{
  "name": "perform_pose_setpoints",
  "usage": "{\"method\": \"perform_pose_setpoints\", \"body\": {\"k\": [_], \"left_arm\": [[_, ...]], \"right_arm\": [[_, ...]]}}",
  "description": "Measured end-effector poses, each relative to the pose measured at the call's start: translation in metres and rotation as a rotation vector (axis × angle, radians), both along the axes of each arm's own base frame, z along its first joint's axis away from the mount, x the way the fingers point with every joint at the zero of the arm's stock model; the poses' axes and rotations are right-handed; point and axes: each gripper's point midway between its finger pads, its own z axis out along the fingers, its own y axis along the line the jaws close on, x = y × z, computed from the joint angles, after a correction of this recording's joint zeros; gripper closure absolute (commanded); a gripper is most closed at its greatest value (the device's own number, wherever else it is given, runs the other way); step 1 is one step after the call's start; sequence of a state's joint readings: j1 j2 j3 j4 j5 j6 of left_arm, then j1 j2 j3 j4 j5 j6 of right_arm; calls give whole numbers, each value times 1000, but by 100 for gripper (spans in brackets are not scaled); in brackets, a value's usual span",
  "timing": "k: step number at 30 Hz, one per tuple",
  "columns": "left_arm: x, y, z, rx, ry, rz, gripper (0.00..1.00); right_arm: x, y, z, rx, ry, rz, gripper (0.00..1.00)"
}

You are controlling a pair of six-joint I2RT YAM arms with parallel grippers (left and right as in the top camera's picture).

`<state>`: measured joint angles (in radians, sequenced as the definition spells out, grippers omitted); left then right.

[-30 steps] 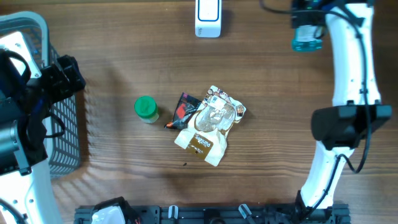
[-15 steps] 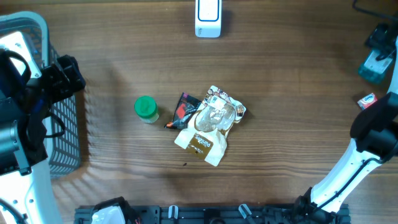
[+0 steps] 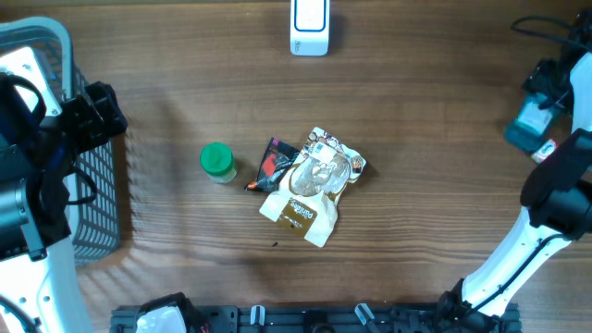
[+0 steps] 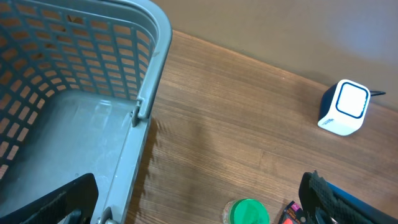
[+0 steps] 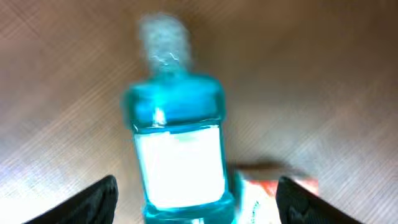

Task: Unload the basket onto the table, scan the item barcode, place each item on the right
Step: 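Carry the bottle right and set it beside the red packet, then move the right gripper back over the clear bean bag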

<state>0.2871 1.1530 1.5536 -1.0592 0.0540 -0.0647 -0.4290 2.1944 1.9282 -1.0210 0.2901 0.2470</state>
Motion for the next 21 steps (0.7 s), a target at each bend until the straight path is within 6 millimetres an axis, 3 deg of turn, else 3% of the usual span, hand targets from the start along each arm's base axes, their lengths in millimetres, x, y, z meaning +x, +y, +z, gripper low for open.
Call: {"method": "perform_pose_setpoints", "body": {"k": [2,5,8,10,12,13,14,16,17,19,21], "left_arm": [[0,0,0,0,0,0,0],[0,0,0,0,0,0,0],[0,0,0,0,0,0,0],[0,0,0,0,0,0,0],[0,0,0,0,0,0,0],[0,0,0,0,0,0,0],[0,0,0,0,0,0,0],[0,0,0,0,0,0,0],[0,0,0,0,0,0,0],[0,0,0,0,0,0,0],[0,0,0,1,-1,0,0]], "right_arm": [[-12,3,1,9,32,-28,16],[-14,-1,5,0,21,-57,0],[-9,6,17,15,-18,-43,0],[2,26,37,37,-80,8,0],[19,64,70,56,-163,96,0],[28,93,88,81,-213,161,0],[38,150,124,92,-286,282,0],[30,230,149,191,-315,421,0],[21,271,153,270,-307,496,0],[-2,327,139,444,-239,576,0],[-16,336,115,510,-167,561,0]]}}
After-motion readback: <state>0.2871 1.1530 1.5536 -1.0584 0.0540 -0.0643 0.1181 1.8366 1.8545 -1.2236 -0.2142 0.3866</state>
